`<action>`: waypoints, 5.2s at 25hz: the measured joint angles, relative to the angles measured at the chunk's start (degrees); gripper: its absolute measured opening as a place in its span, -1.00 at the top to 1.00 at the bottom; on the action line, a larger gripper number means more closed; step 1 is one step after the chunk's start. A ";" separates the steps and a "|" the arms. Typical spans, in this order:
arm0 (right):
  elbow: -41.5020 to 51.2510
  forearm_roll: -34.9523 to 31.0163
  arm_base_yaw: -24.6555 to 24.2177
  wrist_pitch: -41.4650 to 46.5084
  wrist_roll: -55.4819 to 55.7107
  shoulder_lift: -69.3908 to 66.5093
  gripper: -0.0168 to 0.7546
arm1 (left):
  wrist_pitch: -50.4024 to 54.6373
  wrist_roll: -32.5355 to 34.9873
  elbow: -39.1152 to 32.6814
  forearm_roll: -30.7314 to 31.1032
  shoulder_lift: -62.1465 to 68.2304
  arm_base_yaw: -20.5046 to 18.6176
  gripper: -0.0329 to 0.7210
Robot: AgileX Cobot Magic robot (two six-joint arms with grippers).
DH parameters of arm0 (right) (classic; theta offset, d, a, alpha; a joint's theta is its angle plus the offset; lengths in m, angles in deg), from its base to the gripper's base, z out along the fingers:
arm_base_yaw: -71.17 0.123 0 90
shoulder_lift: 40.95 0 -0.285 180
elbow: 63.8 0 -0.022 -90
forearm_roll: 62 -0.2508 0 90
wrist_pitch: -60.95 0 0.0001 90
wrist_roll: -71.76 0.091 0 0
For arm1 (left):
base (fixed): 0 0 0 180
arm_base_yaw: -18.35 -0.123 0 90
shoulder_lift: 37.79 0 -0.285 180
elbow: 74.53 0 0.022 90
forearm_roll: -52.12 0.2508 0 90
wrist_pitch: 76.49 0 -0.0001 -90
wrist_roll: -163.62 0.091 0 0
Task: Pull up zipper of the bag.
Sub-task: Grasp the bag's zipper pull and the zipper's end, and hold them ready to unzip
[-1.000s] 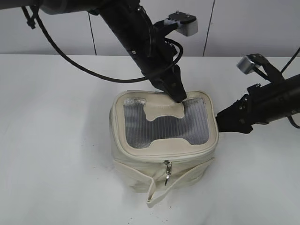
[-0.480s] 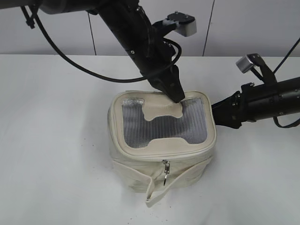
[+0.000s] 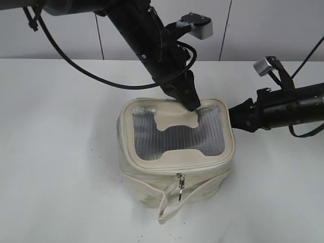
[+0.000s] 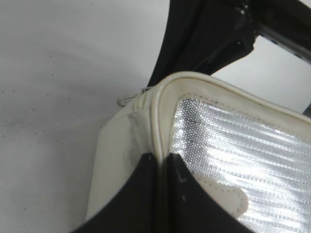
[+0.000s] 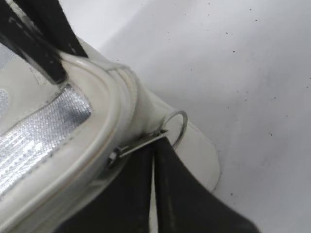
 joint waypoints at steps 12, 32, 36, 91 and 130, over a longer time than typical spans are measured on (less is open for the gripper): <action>0.00 21.30 0.18 -3.72 25.69 4.41 0.94 | -0.12 0.00 0.00 -0.11 0.00 0.05 0.81; -2.31 30.76 0.23 -8.92 32.37 11.53 -0.09 | -0.07 0.00 0.00 -0.40 0.00 0.05 0.81; -3.94 31.98 0.23 -9.08 33.48 11.53 -0.65 | -0.07 0.00 0.00 -0.53 0.00 0.05 0.81; 10.53 -17.80 -0.11 -1.86 -33.26 1.34 -0.12 | 0.80 0.14 0.00 -3.07 0.34 -0.20 0.81; 22.39 -4.11 0.57 -14.55 11.35 24.33 0.94 | -0.97 -1.23 -0.18 -5.19 0.51 0.81 0.81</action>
